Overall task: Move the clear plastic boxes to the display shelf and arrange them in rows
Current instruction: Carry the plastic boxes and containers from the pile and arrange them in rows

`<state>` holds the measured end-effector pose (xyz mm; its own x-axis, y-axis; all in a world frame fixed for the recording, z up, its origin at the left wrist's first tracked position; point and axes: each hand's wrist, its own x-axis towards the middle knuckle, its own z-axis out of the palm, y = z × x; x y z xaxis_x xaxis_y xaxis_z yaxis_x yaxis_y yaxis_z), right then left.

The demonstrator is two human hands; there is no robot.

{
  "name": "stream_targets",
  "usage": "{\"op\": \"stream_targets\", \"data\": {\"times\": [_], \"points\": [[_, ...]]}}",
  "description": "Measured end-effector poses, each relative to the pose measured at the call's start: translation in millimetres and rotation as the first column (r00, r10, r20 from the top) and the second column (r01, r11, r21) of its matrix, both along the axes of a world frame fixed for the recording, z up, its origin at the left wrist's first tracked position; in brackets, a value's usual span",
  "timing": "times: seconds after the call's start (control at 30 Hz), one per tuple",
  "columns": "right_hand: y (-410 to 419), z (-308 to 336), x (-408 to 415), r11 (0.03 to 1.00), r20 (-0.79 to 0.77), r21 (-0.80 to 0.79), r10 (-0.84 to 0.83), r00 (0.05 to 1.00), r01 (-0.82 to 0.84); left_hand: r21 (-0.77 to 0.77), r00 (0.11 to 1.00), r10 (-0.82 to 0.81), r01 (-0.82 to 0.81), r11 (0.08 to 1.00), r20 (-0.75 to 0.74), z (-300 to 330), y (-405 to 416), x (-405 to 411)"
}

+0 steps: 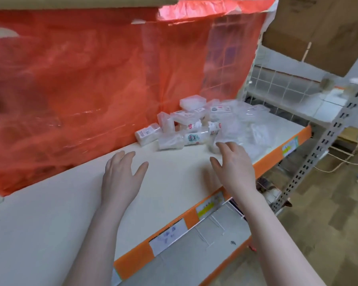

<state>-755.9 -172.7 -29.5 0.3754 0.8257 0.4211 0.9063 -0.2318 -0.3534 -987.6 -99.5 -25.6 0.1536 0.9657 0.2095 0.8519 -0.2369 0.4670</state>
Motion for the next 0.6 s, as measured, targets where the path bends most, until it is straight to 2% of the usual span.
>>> {"op": "stream_targets", "data": {"times": [0.23, 0.5, 0.6], "points": [[47.7, -5.1, 93.9, 0.982, -0.009, 0.077, 0.174, 0.985, -0.173, -0.047, 0.978, 0.205, -0.204, 0.978, 0.029, -12.8, 3.7, 76.1], [79.1, 2.9, 148.2, 0.94, -0.022, -0.121, 0.318, 0.948, -0.318, -0.071, 0.947, 0.322, -0.321, 0.945, 0.008, -13.0, -9.5, 130.1], [80.3, 4.1, 146.7, 0.945, -0.068, -0.115, 0.299, 0.952, -0.305, -0.077, 0.945, 0.328, -0.327, 0.942, -0.003, -12.5, -9.7, 136.9]]}}
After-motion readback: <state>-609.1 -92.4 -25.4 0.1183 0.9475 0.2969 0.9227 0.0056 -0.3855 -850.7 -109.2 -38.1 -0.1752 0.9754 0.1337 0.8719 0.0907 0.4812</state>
